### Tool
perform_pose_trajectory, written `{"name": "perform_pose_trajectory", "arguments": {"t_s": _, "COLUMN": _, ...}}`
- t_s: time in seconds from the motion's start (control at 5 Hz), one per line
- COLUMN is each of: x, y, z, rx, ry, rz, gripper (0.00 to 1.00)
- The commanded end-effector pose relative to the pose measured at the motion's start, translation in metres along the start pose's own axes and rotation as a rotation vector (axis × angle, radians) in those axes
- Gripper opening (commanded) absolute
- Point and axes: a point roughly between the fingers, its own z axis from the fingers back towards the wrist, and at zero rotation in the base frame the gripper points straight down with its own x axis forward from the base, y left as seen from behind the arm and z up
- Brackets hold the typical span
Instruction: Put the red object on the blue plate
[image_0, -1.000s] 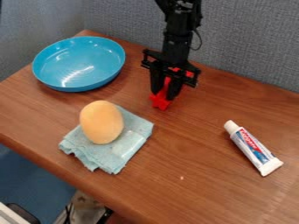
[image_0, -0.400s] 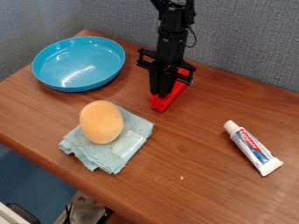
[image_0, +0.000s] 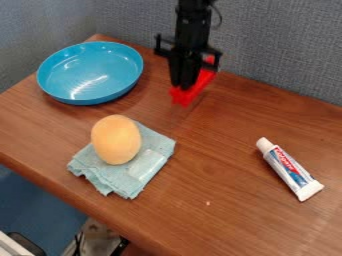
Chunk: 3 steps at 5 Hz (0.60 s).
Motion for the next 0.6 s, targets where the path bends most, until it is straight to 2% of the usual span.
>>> {"name": "perform_pose_trajectory", "arguments": {"t_s": 0.0, "x": 0.007, "y": 0.022, "z": 0.064, "rx": 0.002, "ry": -0.159, "rz": 0.038, "gripper": 0.00}}
{"name": "perform_pose_trajectory", "arguments": {"t_s": 0.4, "x": 0.036, "y": 0.049, "z": 0.043, "rx": 0.052, "ry": -0.137, "rz": 0.070, "gripper": 0.00}}
